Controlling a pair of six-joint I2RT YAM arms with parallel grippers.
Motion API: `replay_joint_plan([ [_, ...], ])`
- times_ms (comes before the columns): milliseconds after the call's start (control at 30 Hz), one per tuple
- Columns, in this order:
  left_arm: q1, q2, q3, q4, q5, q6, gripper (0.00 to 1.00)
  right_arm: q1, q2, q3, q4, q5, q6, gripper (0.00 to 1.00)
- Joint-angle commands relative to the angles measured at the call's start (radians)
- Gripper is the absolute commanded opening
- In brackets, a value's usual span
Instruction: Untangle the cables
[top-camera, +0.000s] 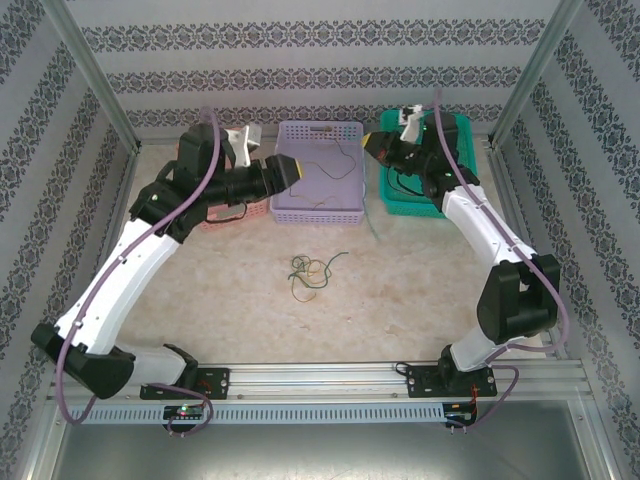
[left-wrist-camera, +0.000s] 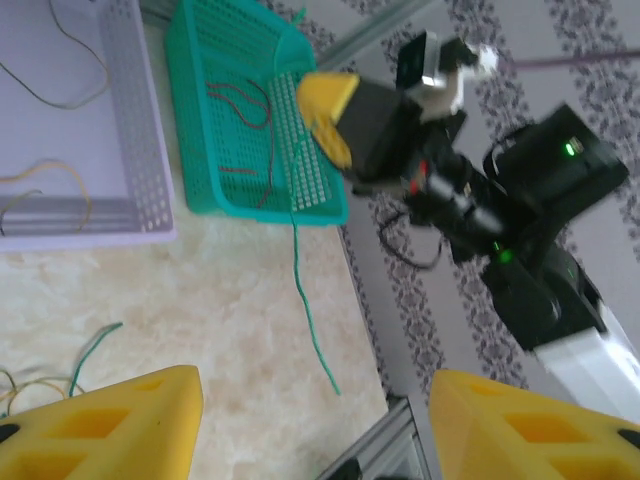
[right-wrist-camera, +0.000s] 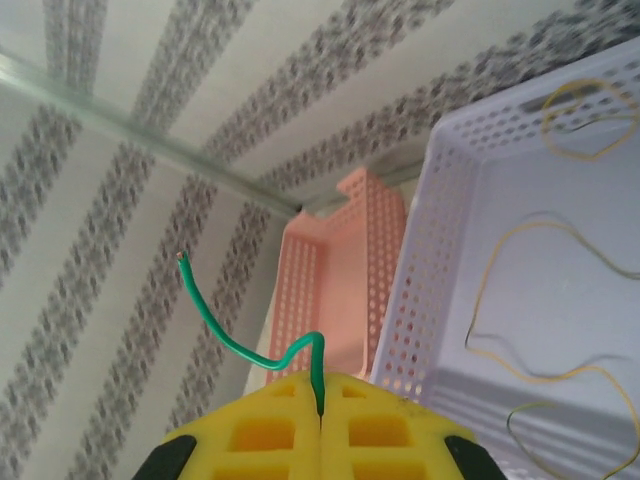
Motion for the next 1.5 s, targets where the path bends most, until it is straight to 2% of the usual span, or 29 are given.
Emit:
replay_joint_plan([
  [0, 0.011, 0.116, 0.029, 0.043, -0.002, -0.082, 0.61, 0.087, -0.012, 0.088, -0.179, -0.037, -0.209, 0.00],
  [67, 0.010, 0.176, 0.092, 0.043, -0.033, -0.102, 0.61, 0.141, -0.004, 0.132, -0.277, -0.003, -0.289, 0.00],
  [167, 0.010, 0.274, 0.249, -0.110, -0.119, -0.046, 0.61, 0.201, 0.007, 0.184, -0.387, 0.066, -0.368, 0.00],
  [300, 0.004, 0.350, 0.385, -0.319, -0.226, 0.034, 0.58, 0.240, 0.013, 0.210, -0.436, 0.099, -0.400, 0.00],
  [433, -0.001, 0.375, 0.426, -0.405, -0.312, 0.077, 0.52, 0.270, 0.017, 0.230, -0.473, 0.122, -0.432, 0.00],
  [500, -0.001, 0.372, 0.417, -0.395, -0.308, 0.073, 0.43, 0.277, 0.018, 0.231, -0.477, 0.128, -0.436, 0.00],
  [567, -0.003, 0.366, 0.406, -0.375, -0.291, 0.066, 0.40, 0.283, 0.019, 0.230, -0.479, 0.137, -0.436, 0.00],
  [633, -0.014, 0.363, 0.406, -0.375, -0.282, 0.068, 0.40, 0.285, 0.021, 0.229, -0.480, 0.148, -0.436, 0.00],
  [733, -0.027, 0.365, 0.409, -0.417, -0.284, 0.068, 0.47, 0.285, 0.022, 0.233, -0.477, 0.161, -0.432, 0.00],
  [833, -0.038, 0.365, 0.396, -0.446, -0.288, 0.057, 0.47, 0.290, 0.026, 0.242, -0.475, 0.167, -0.428, 0.00],
  [967, -0.051, 0.380, 0.391, -0.461, -0.295, 0.035, 0.45, 0.294, 0.026, 0.241, -0.454, 0.156, -0.406, 0.00],
  [1200, -0.052, 0.386, 0.363, -0.380, -0.308, -0.003, 0.38, 0.307, 0.005, 0.222, -0.440, 0.147, -0.397, 0.00],
  [1300, -0.050, 0.396, 0.366, -0.367, -0.322, -0.006, 0.32, 0.309, -0.010, 0.203, -0.437, 0.149, -0.395, 0.00],
  [1367, -0.050, 0.401, 0.372, -0.368, -0.342, -0.008, 0.23, 0.311, -0.019, 0.190, -0.432, 0.147, -0.394, 0.00],
  [1433, -0.047, 0.395, 0.376, -0.365, -0.376, -0.006, 0.05, 0.313, -0.028, 0.178, -0.431, 0.141, -0.397, 0.00],
  [1467, -0.042, 0.391, 0.380, -0.362, -0.389, -0.006, 0.00, 0.314, -0.033, 0.171, -0.433, 0.136, -0.402, 0.00],
])
